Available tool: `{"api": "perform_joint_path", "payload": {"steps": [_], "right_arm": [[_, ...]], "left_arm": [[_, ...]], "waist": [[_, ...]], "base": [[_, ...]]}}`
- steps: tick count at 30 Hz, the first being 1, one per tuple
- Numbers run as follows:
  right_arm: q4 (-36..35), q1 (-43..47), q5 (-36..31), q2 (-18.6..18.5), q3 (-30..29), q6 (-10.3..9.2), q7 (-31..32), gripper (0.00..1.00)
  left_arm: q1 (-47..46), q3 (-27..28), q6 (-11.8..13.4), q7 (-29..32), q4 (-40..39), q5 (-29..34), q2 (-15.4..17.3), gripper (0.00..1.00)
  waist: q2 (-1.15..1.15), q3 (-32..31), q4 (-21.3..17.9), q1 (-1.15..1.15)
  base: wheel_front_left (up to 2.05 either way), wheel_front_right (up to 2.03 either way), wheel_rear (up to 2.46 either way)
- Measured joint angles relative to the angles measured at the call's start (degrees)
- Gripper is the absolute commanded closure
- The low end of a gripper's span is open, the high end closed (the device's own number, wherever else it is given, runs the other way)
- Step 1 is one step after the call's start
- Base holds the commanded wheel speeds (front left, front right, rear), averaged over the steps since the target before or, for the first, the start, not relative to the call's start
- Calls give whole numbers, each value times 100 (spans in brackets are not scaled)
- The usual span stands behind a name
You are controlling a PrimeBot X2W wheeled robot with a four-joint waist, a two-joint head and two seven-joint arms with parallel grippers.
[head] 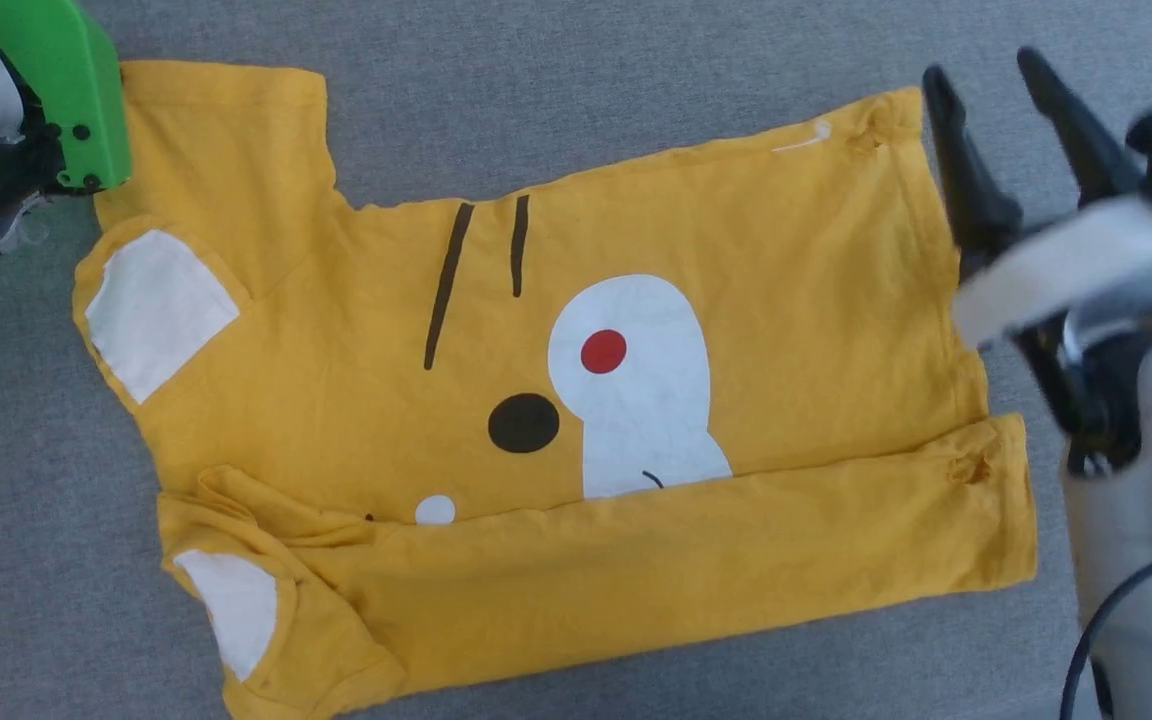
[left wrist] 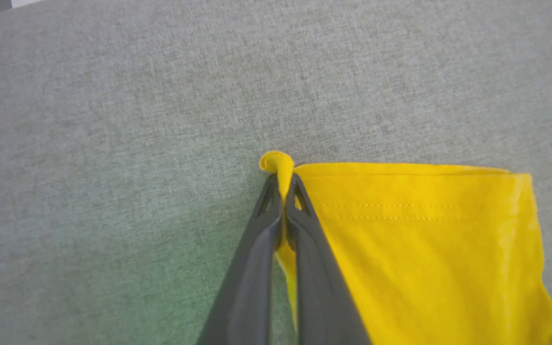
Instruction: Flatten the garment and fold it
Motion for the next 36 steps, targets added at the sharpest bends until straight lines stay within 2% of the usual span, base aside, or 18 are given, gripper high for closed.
{"api": "perform_joint_path", "payload": {"steps": [6, 11, 12, 13, 14, 15, 18, 21, 25, 30, 36], "right_arm": [[1215, -1017, -81, 37, -290, 1, 2002, 0], [1516, -1304, -213, 77, -252, 0, 3186, 0], [1504, -1353, -235, 71, -252, 0, 3395, 17], [1480, -1389, -268, 66, -248, 0, 3582, 52], [1446, -1411, -297, 57, -237, 0, 3715, 72], [1390, -1425, -345, 48, -231, 0, 3843, 100], [1224, -1427, -476, 49, -209, 1, 3957, 100], [1135, -1427, -636, 49, -279, 1, 3683, 100], [1148, -1423, -789, 107, -437, 1, 3054, 100], [1303, -1243, -821, 179, -575, 0, 2069, 100], [1303, -595, -690, 25, -522, 1, 1200, 100]], "left_arm": [[-1, -18, -1, -57, -87, 1, -54, 100], [-1, -29, -8, -167, -92, 2, -99, 100], [-1, -29, -10, -189, -90, 2, -112, 100], [-1, -27, -33, -229, -92, 2, -123, 100], [-1, -29, -57, -272, -89, 3, -129, 100], [-1, -31, -85, -314, -87, 8, -135, 100], [-3, -30, -169, -593, -82, 102, -159, 100], [-31, -64, -313, -1105, -30, 432, -170, 100], [-50, -62, -467, -2046, 202, 825, -246, 100], [32, 11, -653, -3165, 564, 903, -497, 100], [824, 15, -779, -3795, 550, 725, -601, 100]], "waist": [[0, 35, 126, 0], [0, 62, 224, 0], [0, 71, 240, 0], [0, 79, 255, 0], [0, 86, 267, 0], [0, 94, 280, 0], [0, 129, 308, 0], [0, 166, 334, 0], [0, 165, 378, 0], [0, -12, 447, 0], [0, -417, 562, 0]], "base": [[0, 0, 0], [0, 0, 0], [0, 0, 0], [0, 0, 0], [0, 0, 0], [0, 0, 0], [0, 0, 0], [0, 0, 0], [0, 0, 0], [0, 0, 0], [0, 0, 0]]}}
